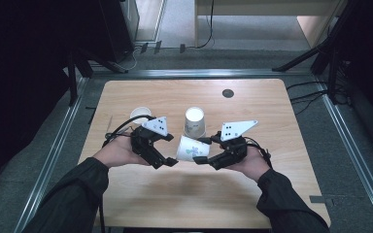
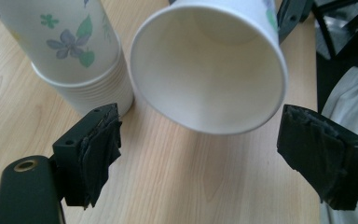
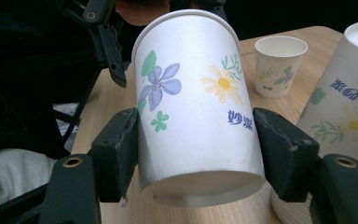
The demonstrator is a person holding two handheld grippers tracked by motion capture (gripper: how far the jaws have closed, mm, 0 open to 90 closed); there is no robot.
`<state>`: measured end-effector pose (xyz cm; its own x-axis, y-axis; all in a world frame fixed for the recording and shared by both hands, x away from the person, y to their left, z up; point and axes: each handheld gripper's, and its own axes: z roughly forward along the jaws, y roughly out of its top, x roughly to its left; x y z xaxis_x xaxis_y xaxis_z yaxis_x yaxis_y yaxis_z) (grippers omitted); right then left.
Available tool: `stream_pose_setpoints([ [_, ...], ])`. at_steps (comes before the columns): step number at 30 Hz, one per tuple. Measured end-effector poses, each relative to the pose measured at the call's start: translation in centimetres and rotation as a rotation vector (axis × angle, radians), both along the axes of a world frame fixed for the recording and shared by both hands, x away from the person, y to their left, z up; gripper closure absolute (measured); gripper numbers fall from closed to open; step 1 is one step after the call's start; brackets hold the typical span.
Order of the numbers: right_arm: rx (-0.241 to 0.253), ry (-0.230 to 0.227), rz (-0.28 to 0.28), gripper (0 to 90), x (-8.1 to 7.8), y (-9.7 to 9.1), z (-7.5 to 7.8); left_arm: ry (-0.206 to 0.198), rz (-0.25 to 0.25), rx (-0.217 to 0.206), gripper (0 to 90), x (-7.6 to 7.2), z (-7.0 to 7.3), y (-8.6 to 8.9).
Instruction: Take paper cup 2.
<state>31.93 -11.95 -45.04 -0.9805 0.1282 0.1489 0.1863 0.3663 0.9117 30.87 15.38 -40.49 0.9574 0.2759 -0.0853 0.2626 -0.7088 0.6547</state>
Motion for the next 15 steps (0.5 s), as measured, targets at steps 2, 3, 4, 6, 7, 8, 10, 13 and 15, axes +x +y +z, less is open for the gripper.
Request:
stream_pose_setpoints([
  [2,0.011,0.001,0.006,34.6,0.0,0.0,-0.1,0.013,0.003,-0.042,13.7,0.0,-0.1,0.1],
  [3,0.014,-0.001,0.008,34.6,0.0,0.1,-0.1,0.011,0.003,-0.052,13.6,0.0,-0.2,0.1],
  [4,0.016,-0.002,0.01,34.6,0.0,0.1,-0.1,0.012,0.004,-0.058,13.6,0.0,-0.3,0.1],
  [6,0.022,-0.004,0.017,34.6,0.0,0.1,-0.1,0.012,0.012,-0.081,13.2,-0.1,-0.5,0.1],
  [7,0.026,-0.004,0.019,34.6,0.0,0.1,-0.1,0.014,0.015,-0.104,13.2,-0.1,-0.6,0.2],
  [8,0.033,0.003,0.024,34.6,0.0,0.1,-0.2,0.019,0.015,-0.126,13.2,-0.1,-0.6,0.2],
  [10,0.05,0.001,0.029,34.6,0.0,0.0,-0.2,0.016,0.019,-0.152,13.3,-0.2,-0.8,0.3],
  [13,0.055,0.005,0.033,34.6,0.0,0.0,-0.2,0.011,0.033,-0.193,13.3,-0.3,-1.0,0.4],
  [15,0.054,0.003,0.035,34.6,0.0,0.0,-0.2,0.02,0.028,-0.217,13.3,-0.2,-1.1,0.5],
])
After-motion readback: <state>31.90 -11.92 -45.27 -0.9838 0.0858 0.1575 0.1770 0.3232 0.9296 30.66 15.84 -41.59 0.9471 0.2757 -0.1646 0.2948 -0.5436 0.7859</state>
